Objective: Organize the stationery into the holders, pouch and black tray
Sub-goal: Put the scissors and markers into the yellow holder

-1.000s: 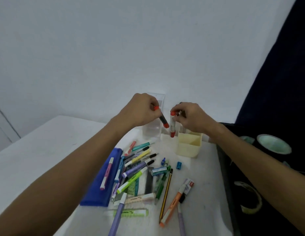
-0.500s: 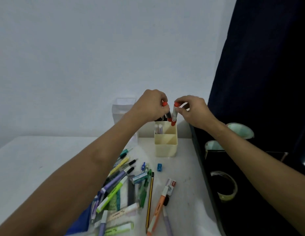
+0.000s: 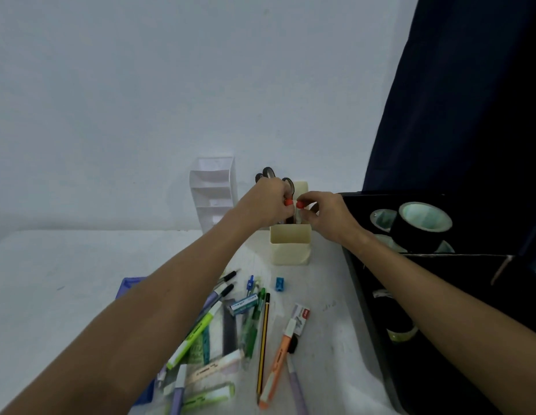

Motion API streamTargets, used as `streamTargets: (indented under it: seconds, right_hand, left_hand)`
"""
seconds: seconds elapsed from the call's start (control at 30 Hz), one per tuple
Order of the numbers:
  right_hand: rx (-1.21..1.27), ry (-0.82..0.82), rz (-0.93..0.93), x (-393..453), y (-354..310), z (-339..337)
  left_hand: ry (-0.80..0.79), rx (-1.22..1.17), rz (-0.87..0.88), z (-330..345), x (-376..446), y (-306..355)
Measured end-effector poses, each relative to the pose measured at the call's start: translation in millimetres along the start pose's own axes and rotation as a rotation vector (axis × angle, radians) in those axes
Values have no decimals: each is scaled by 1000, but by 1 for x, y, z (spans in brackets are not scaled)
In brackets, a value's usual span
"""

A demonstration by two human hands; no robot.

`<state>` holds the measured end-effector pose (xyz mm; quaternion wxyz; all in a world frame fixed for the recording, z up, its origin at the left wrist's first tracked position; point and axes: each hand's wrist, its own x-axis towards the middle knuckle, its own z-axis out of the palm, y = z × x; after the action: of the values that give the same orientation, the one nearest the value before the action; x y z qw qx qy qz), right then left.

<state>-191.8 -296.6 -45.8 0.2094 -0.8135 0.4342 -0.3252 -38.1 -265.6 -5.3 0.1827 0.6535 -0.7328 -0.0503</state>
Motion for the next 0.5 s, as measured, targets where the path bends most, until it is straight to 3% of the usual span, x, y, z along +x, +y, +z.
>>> streamTargets:
  seconds: [0.5]
  right_hand:
    - [-1,-41,63,1,8,21]
  left_hand:
    - [23,103,19,25,-5,-11]
